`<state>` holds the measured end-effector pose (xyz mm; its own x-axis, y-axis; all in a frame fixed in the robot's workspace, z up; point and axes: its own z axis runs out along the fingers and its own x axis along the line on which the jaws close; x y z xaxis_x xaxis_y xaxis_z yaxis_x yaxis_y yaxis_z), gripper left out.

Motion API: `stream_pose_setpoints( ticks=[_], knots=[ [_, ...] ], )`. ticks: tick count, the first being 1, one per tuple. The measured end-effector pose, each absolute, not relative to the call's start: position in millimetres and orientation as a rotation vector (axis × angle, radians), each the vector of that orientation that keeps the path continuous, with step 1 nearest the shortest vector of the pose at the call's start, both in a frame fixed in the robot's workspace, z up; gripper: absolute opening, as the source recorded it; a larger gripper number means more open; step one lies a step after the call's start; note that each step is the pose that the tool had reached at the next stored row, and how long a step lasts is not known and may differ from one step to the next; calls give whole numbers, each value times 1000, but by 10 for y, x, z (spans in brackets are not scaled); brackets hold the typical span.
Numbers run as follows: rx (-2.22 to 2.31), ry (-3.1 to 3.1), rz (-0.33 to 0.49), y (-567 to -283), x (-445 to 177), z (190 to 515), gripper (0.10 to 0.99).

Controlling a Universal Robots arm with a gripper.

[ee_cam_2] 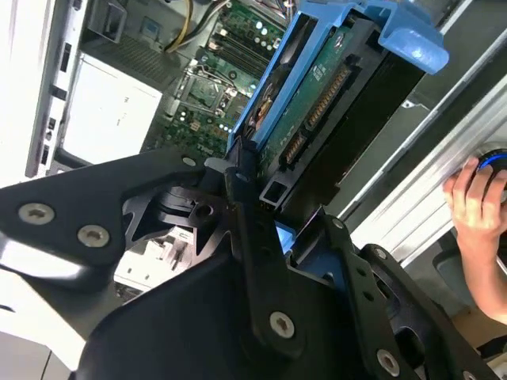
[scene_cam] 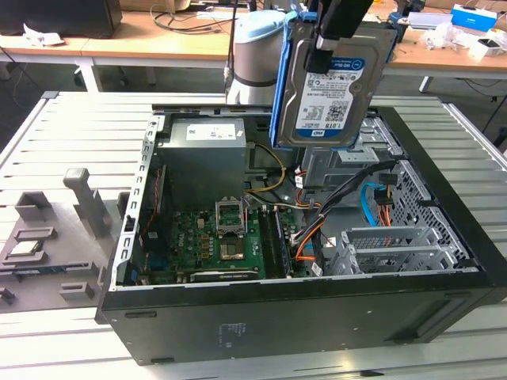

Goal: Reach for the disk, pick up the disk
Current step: 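Pick up the disk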

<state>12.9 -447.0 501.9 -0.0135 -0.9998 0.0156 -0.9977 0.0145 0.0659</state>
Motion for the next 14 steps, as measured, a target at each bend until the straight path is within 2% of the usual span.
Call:
stream_pose_setpoints(
  ticks=[5, 11, 14],
  knots=[
    [2165, -2196, -56, -4735, 129, 5018, 369],
    [2165, -2196, -56, -4923, 129, 5017, 369],
    [2165, -2196, -56, -5126, 129, 5017, 369]
  ],
)
